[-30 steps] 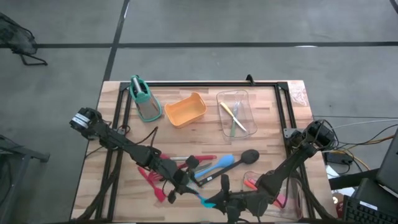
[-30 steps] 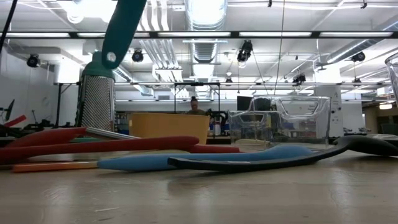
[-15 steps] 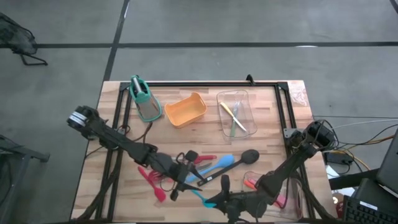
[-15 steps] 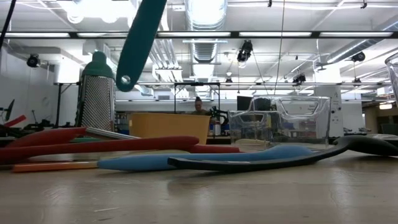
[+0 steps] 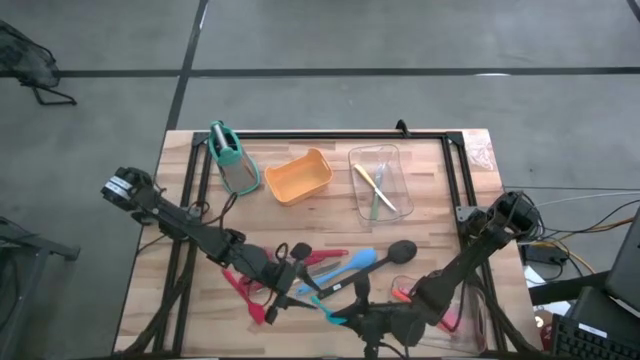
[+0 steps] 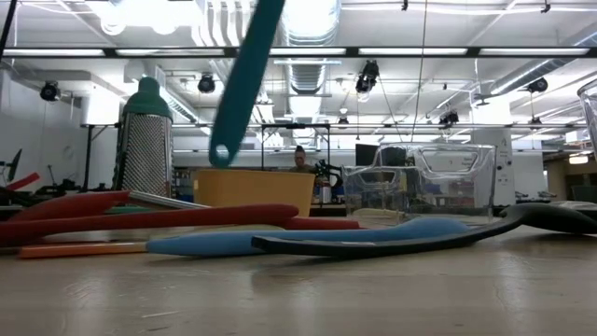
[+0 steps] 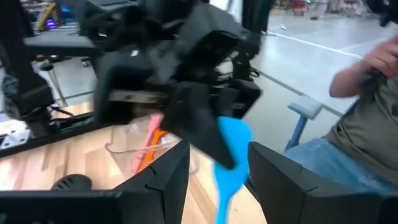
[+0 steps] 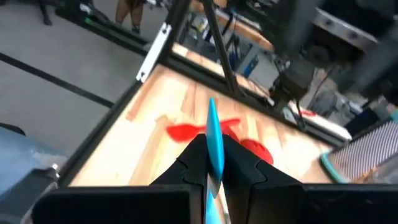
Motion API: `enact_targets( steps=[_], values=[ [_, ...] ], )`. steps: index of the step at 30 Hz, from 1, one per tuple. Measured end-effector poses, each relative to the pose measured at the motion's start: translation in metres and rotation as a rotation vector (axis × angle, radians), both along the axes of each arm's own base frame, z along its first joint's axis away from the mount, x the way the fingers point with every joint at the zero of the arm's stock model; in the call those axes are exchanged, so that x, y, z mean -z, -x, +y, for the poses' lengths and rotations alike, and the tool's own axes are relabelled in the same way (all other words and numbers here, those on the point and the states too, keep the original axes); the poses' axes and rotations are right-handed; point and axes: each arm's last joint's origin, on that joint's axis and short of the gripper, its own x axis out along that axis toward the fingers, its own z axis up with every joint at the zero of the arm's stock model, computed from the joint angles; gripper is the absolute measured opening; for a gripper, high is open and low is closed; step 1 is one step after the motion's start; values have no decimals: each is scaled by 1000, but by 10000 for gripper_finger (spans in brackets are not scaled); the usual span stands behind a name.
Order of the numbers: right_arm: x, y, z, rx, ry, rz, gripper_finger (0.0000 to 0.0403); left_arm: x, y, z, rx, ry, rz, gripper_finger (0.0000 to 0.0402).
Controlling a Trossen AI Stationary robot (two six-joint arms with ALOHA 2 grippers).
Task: Pick & Place Kitchen Items
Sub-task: Put the sky blue spatula into the bottom transparent bin
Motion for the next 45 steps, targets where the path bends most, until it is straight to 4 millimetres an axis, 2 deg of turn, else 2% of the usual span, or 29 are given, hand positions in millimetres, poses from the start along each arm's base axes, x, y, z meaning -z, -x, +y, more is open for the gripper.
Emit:
enact_targets(
  steps=[6,10,16,24,33,38,45],
  values=[
    [3,-5,-8,54,-34,73,23,3,2,-9,33,-28,-20,170],
    [-5,-7,-8,84,-39,132,23,2,3,-11,42,-34,-24,170],
    [-32,-8,-7,145,-73,231,23,2,3,-12,43,-33,-31,170],
    [-66,2,-15,274,-121,388,23,2,3,-12,44,-35,-31,170],
    [-105,13,-21,307,-303,538,23,2,3,-12,44,-38,-33,170],
    [-112,23,-27,368,-325,636,23,2,3,-12,44,-38,-32,170],
    [-109,36,-39,533,-332,739,23,2,3,-12,44,-38,-31,170]
  ],
)
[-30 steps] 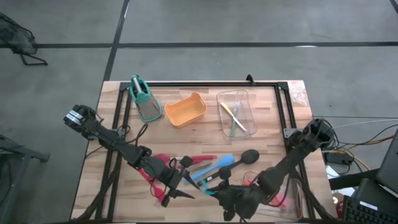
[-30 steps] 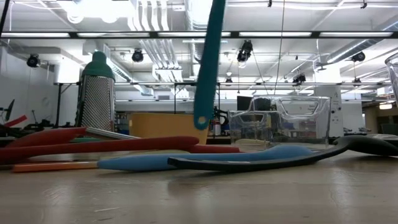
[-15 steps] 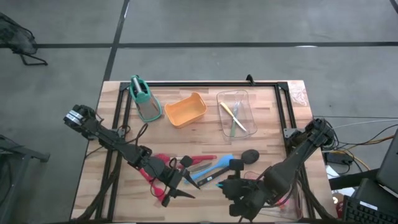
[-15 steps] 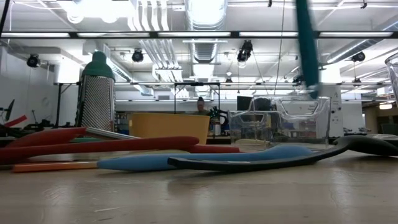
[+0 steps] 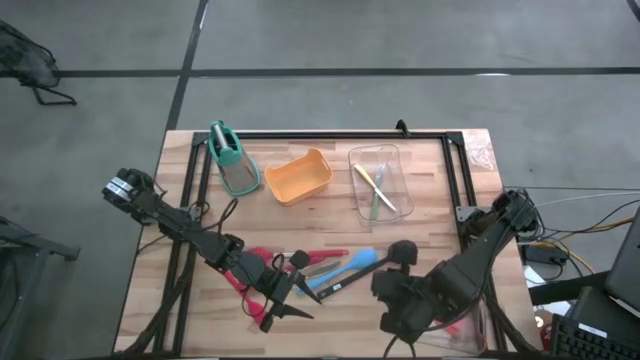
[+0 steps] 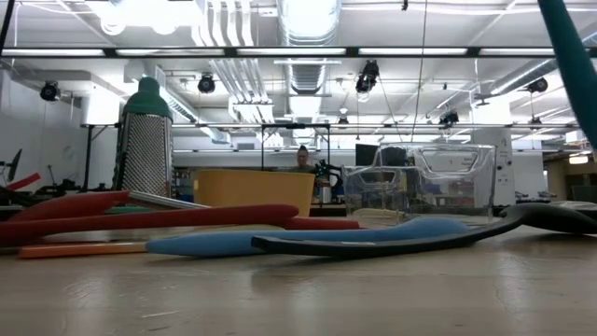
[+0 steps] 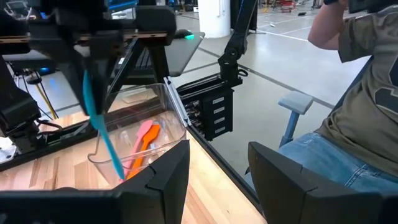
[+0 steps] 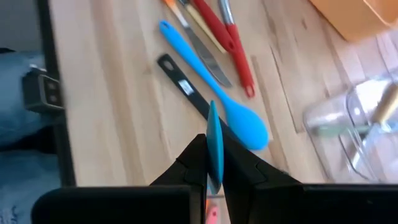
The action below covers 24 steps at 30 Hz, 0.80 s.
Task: Pick & Place Kitchen Items
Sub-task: Put the sky blue spatula into the bottom transparent bin
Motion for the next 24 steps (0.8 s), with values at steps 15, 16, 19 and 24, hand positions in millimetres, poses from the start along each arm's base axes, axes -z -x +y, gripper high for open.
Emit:
enact_targets(
  steps=[15,16,19,24],
  values=[
    [11,6,0,73,-102,129,23,0,0,0,0,0,0,170],
    [11,6,1,77,-109,133,23,0,0,0,0,0,0,170],
    [11,7,1,90,-125,149,23,0,0,0,0,0,0,170],
    [13,10,0,111,-148,205,23,0,0,0,0,-1,3,170]
  ],
)
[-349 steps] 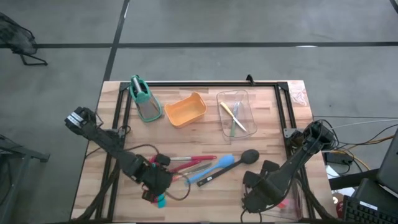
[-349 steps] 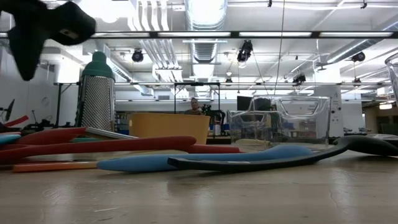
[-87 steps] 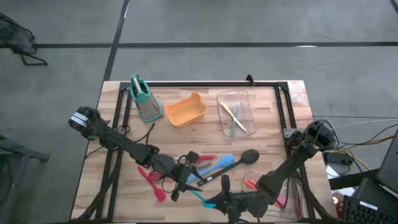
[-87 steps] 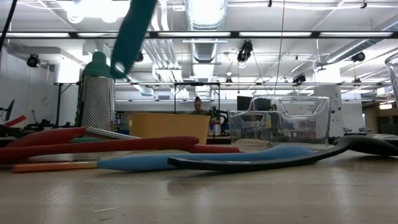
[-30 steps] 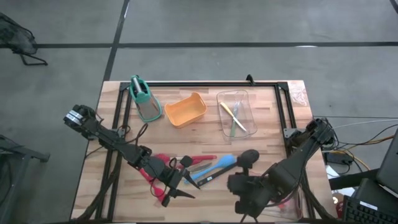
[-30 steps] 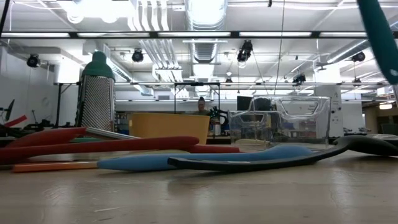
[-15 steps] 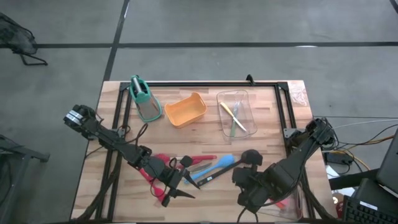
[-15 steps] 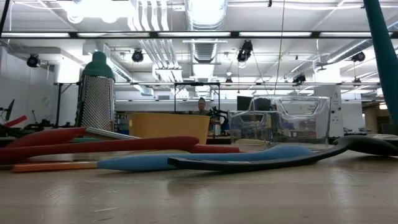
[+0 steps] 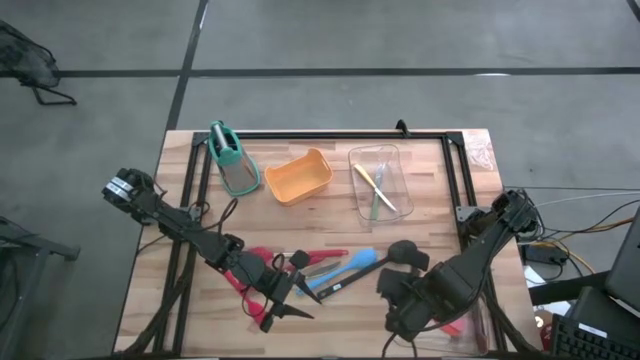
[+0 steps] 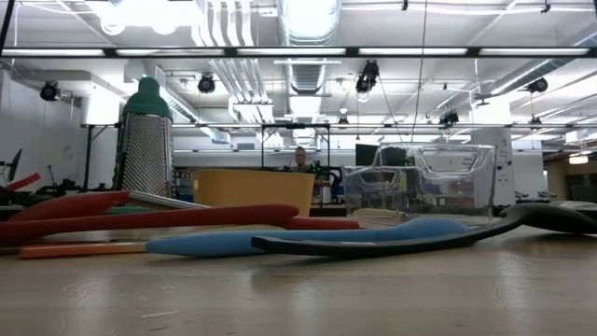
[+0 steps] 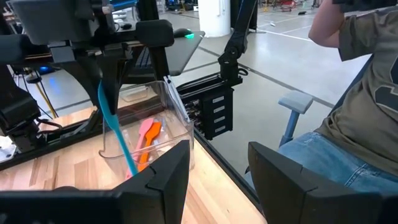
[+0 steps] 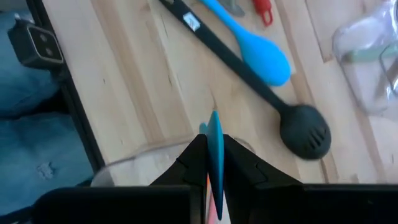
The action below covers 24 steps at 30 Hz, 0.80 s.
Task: Pick & Place Kitchen Items
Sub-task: Put the sky blue spatula into the bottom transparent bin
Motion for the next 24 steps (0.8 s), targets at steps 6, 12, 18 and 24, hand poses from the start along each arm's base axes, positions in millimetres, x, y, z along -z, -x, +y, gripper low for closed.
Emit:
enact_targets(
  steps=[6,12,18,24],
  values=[
    [1,4,0,26,-59,82,23,0,0,0,0,0,0,170],
    [2,7,0,63,-114,157,23,0,0,0,0,1,0,170],
    [0,4,-7,16,-100,178,23,1,0,0,-1,2,0,170],
    [-1,9,-3,19,-138,218,23,6,1,1,-1,-3,15,170]
  ],
)
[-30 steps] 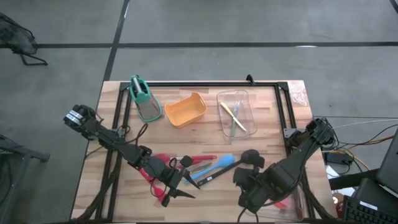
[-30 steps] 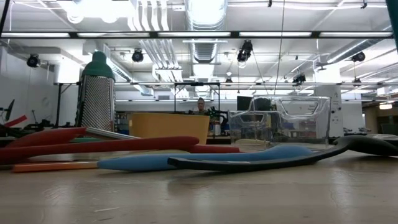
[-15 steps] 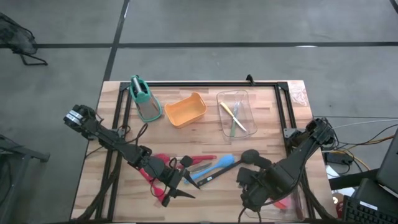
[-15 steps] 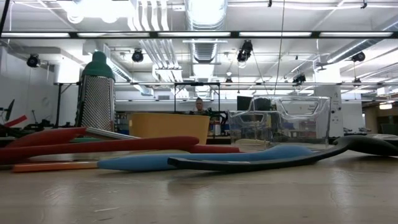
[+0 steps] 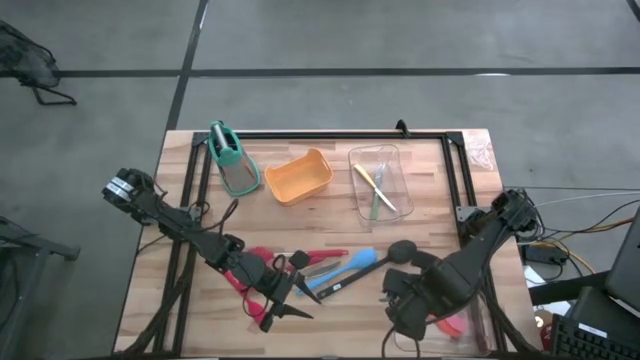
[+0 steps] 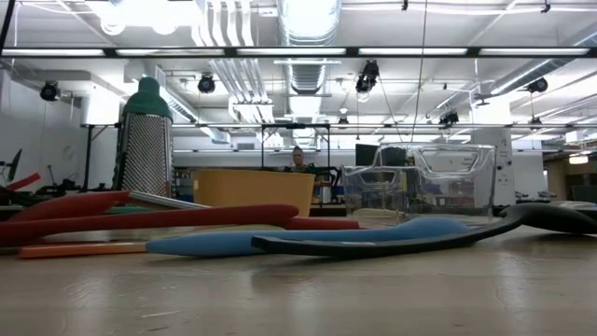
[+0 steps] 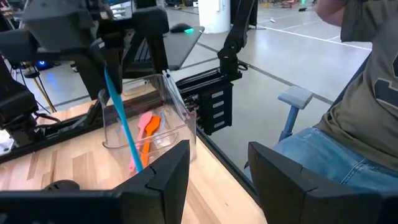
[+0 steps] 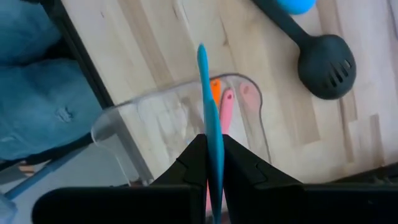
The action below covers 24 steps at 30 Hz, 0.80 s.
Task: Pick & Place Kitchen Items
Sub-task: Put the sky blue spatula into the bottom transparent bin
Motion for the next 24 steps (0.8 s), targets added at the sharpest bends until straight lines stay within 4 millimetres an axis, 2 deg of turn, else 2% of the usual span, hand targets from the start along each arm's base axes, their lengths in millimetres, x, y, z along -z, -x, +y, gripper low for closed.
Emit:
enact_targets(
  steps=[7,14,20,24],
  values=[
    [8,12,9,-40,92,-24,23,0,0,0,-1,2,-1,170],
    [27,33,25,-67,147,19,23,0,0,0,-1,2,0,170],
    [53,48,30,24,154,144,23,0,0,0,-1,3,-1,170],
    [75,52,36,53,69,236,23,0,0,0,-1,3,-1,170]
  ],
)
